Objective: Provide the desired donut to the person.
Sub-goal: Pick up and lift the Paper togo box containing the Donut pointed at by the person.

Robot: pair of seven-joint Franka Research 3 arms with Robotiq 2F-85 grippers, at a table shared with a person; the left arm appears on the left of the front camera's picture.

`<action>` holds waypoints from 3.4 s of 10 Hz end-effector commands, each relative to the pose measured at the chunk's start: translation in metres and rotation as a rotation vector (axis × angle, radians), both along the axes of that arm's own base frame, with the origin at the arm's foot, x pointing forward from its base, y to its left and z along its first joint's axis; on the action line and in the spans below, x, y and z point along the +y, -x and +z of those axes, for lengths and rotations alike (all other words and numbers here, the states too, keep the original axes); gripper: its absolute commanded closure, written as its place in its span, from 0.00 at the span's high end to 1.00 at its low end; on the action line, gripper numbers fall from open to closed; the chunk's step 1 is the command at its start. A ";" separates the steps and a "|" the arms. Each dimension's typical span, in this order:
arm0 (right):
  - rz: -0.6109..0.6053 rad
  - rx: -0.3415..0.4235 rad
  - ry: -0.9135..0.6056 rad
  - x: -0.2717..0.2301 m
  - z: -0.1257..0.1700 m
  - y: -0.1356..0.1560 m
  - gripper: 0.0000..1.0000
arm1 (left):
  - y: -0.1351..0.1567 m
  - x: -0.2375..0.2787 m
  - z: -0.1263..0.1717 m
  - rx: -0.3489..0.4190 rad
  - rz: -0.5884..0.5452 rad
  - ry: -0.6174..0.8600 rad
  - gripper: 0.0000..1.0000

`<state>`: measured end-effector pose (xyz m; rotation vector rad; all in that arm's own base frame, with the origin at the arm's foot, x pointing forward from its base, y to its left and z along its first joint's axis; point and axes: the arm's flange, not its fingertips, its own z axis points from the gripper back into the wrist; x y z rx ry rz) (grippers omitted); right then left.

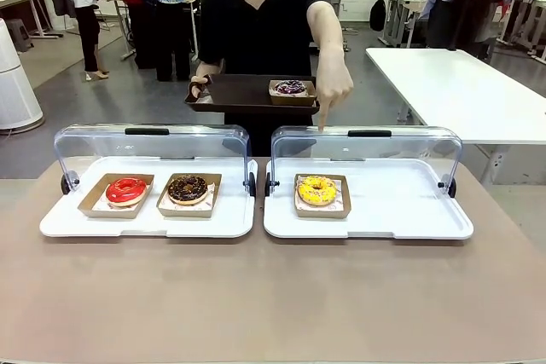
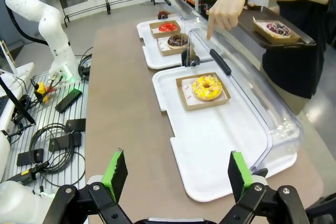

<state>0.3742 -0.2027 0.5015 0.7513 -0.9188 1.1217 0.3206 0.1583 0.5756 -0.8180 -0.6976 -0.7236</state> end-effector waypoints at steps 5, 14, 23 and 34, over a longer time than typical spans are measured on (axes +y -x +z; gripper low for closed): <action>0.028 0.023 0.066 0.046 -0.004 0.007 1.00 | 0.001 0.001 -0.001 -0.022 -0.012 0.005 1.00; 0.105 0.001 0.603 0.309 -0.053 0.068 1.00 | 0.001 0.001 -0.001 -0.022 -0.012 0.005 1.00; 0.129 -0.020 0.573 0.320 -0.035 0.046 1.00 | 0.001 0.001 -0.001 -0.022 -0.012 0.005 1.00; 0.140 0.180 0.905 0.416 0.005 -0.055 1.00 | 0.001 0.001 -0.001 -0.022 -0.012 0.005 1.00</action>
